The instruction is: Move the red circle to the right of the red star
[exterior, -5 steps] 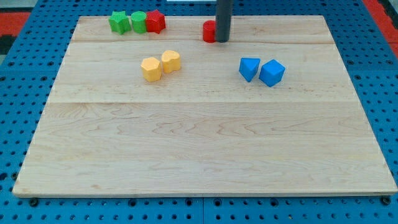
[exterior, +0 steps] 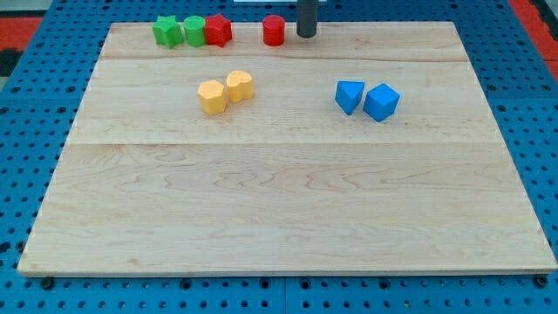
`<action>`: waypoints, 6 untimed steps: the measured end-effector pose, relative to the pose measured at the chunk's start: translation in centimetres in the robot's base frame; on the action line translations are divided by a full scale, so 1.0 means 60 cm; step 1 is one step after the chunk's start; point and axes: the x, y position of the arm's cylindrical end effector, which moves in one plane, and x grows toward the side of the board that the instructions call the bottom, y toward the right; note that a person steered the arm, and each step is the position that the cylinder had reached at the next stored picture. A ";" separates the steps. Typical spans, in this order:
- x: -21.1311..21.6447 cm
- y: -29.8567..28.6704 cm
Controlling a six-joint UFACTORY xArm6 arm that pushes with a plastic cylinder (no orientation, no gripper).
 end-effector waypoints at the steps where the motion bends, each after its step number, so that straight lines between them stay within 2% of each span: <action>1: 0.000 -0.023; 3: 0.000 -0.096; 4: -0.027 -0.078; 6: -0.024 -0.113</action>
